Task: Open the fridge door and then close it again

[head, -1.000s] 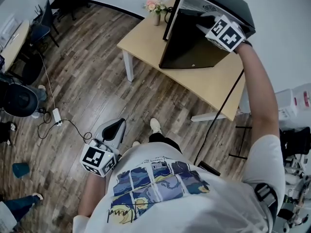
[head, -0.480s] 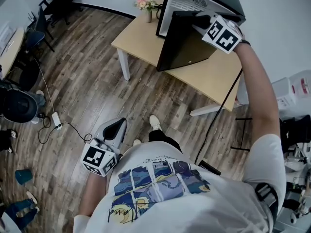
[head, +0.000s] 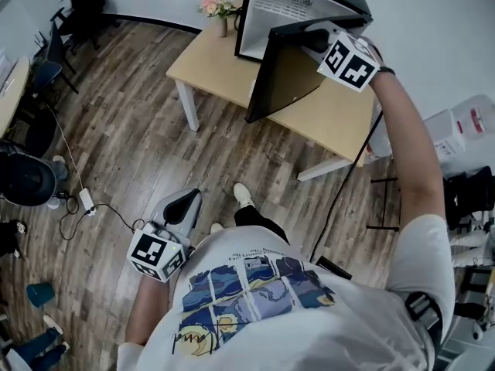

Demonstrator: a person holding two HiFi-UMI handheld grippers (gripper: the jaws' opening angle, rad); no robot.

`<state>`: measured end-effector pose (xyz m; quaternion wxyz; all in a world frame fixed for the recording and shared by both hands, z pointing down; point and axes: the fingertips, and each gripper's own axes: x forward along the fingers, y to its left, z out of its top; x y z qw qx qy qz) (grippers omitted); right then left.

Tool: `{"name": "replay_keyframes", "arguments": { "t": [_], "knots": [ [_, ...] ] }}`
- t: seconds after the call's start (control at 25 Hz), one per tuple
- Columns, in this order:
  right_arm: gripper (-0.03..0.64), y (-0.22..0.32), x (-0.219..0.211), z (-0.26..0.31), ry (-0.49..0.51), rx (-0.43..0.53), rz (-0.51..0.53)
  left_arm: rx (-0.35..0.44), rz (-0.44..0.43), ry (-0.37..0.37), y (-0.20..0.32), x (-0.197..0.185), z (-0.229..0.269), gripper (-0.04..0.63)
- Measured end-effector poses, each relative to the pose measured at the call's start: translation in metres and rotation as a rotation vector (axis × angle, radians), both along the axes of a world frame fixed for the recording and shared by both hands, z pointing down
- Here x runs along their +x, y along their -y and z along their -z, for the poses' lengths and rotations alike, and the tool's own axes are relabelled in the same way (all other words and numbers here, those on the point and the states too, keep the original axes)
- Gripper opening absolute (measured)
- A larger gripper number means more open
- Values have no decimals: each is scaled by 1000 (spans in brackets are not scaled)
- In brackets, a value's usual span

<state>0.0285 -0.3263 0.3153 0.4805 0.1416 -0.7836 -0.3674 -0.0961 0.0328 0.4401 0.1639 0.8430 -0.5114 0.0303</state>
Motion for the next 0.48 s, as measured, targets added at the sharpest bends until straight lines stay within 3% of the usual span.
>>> {"name": "replay_keyframes", "arguments": {
  "t": [0.48],
  "knots": [
    [77, -29, 38, -3, -55, 20, 8, 8, -79, -16, 4, 21, 0, 8]
  ]
}}
